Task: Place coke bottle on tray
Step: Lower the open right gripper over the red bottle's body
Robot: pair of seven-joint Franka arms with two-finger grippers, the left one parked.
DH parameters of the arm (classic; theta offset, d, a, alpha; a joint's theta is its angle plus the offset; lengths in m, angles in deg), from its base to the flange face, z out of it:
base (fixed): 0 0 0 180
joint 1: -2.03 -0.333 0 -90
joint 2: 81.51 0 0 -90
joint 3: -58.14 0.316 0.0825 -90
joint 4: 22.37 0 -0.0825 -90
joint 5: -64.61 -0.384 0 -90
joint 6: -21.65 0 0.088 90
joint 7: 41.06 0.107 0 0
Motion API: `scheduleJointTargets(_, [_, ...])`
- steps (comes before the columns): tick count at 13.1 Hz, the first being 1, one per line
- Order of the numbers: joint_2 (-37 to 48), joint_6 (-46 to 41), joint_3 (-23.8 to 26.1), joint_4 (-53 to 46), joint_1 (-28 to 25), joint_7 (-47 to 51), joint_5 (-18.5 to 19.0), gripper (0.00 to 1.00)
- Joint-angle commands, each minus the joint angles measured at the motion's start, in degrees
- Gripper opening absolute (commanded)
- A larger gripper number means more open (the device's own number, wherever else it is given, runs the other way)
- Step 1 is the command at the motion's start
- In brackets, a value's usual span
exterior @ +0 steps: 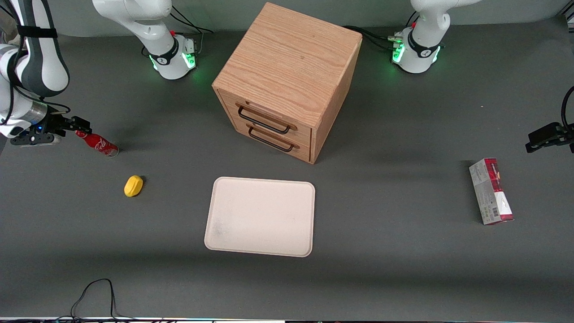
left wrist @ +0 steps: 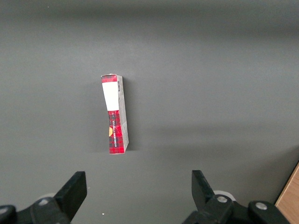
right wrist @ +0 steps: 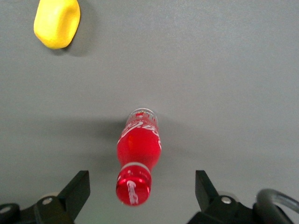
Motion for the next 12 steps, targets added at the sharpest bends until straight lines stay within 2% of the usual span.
scheduleJointTargets(1, [-0.66,1.92,-0.30,0.91,-0.47,-0.30,0.89,1.00])
scheduleJointTargets(4, [-0.32,1.92,-0.30,1.69,-0.47,-0.30,0.89,0.99])
scheduleJointTargets(6, [-0.14,1.92,-0.39,1.79,-0.47,-0.91,1.06,0.88])
scheduleJointTargets(10, [0.56,1.57,-0.65,1.79,-0.38,-3.82,0.98,0.33])
scheduleJointTargets(12, [0.74,1.57,-0.65,1.87,-0.38,-3.82,0.98,0.12])
